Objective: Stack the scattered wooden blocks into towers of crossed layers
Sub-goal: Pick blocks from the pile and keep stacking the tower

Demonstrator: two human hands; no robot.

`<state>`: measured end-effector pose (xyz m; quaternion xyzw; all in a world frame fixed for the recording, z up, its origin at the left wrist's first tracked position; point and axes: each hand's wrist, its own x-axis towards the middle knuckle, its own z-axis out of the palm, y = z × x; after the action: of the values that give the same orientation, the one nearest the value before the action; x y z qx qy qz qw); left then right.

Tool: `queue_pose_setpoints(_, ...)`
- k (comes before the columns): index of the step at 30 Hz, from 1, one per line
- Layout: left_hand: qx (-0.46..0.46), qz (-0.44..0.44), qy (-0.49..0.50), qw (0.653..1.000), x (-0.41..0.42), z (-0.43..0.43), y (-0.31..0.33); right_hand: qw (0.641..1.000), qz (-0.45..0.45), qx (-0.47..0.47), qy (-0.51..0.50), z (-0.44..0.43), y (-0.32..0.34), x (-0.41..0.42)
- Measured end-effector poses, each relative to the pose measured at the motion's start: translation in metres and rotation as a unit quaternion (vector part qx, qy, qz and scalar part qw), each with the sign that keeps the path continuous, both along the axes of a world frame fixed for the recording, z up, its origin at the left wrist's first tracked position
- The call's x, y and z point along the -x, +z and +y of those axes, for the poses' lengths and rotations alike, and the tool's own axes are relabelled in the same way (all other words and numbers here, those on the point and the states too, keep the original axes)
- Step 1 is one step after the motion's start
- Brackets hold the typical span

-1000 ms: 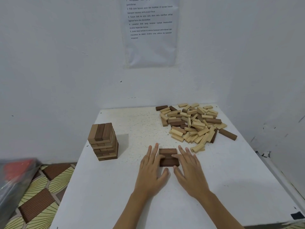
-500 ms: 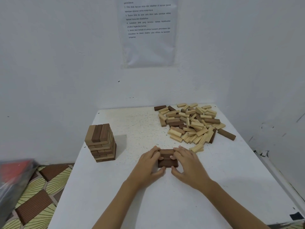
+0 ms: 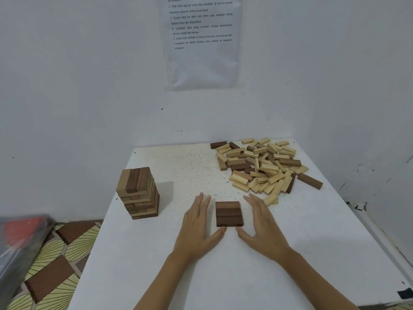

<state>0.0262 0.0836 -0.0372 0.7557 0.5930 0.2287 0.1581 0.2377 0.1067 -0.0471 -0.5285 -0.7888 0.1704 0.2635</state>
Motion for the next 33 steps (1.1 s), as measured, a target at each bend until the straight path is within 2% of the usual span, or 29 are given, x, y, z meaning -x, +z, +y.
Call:
queue_pose_setpoints(3, 0.031, 0.087, -0.003, 0.996, -0.005, 0.000, -0.010, 0.993, -0.120, 0.001, 0.006, 0.000, -0.002, 0.004)
queue_pose_setpoints(5, 0.021, 0.098, -0.005, 0.995, -0.011, -0.001, -0.013, 0.983, -0.183, -0.003, 0.014, 0.000, -0.004, 0.007)
queue_pose_setpoints(14, -0.015, 0.078, 0.015, 0.997, -0.023, 0.000, -0.022, 0.969, -0.246, 0.011, -0.021, 0.001, -0.007, 0.013)
queue_pose_setpoints(20, -0.015, 0.082, 0.018, 0.996, -0.025, 0.001, -0.024, 0.960, -0.277, -0.015, -0.032, 0.001, -0.008, 0.016)
queue_pose_setpoints(28, -0.011, 0.085, 0.048, 0.995, -0.028, 0.000, -0.024, 0.970, -0.243, -0.009, -0.026, 0.000, -0.008, 0.014)
queue_pose_setpoints(31, -0.040, 0.061, 0.067, 0.995, -0.028, -0.005, -0.021, 0.985, -0.171, -0.026, -0.026, -0.003, -0.010, 0.013)
queue_pose_setpoints(33, -0.068, 0.052, 0.052, 0.995, -0.025, -0.009, -0.019, 0.994, -0.110, -0.002, -0.009, -0.005, -0.010, 0.011)
